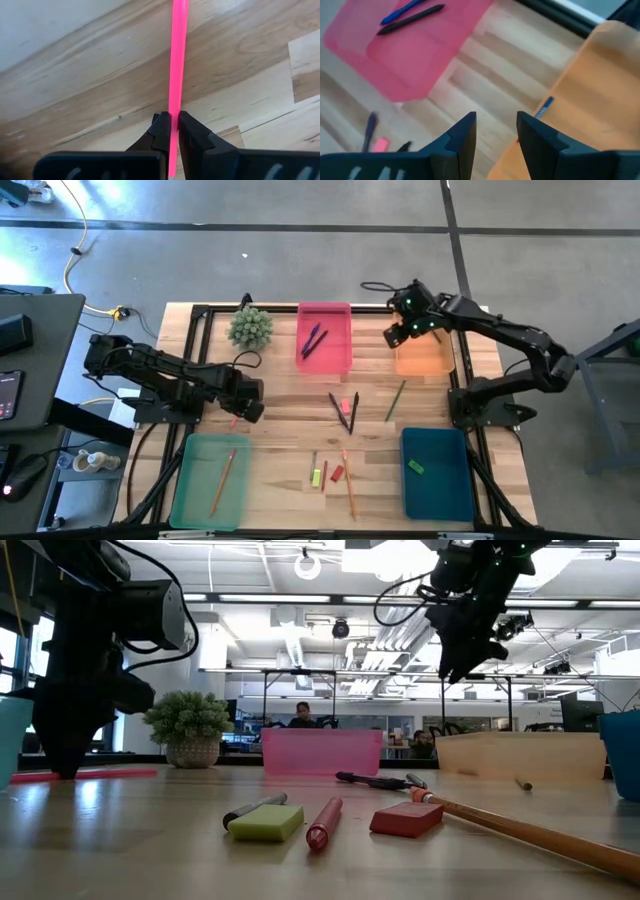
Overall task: Sort crayons/erasers/pens/pencils in bins
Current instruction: Put the pink pencil into the green bin
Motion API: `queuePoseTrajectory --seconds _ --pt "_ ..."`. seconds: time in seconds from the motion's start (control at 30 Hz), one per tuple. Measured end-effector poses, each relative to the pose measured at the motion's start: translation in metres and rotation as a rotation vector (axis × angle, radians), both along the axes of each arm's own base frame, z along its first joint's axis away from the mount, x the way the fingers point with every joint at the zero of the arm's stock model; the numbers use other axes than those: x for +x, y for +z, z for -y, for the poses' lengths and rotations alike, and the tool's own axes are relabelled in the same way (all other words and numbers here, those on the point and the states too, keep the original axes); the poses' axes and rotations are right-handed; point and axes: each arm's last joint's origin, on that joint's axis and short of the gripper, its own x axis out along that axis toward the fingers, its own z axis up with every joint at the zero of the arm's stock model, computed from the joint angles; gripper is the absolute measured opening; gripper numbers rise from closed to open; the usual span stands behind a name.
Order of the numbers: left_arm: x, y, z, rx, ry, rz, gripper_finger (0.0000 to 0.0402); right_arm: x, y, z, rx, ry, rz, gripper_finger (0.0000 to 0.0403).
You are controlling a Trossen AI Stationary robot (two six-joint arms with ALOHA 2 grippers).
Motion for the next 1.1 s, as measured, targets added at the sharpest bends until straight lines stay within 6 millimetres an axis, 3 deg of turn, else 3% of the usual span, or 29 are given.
queuePoseTrajectory --seconds 0.33,0.8,1.1 --pt "-0.004 0.012 0.000 0.012 -0.017 0.095 0.0009 0.011 0.000 -0.016 0.009 0.029 0.005 0.0133" --pt "-0.016 0.043 0.002 0.014 0.001 0.283 0.0009 0.013 0.000 -0.018 0.018 0.024 0.016 0.0133" --pt "-0.028 0.091 0.000 0.049 -0.008 0.314 0.0009 0.013 0.000 -0.018 0.027 0.010 0.023 0.0133"
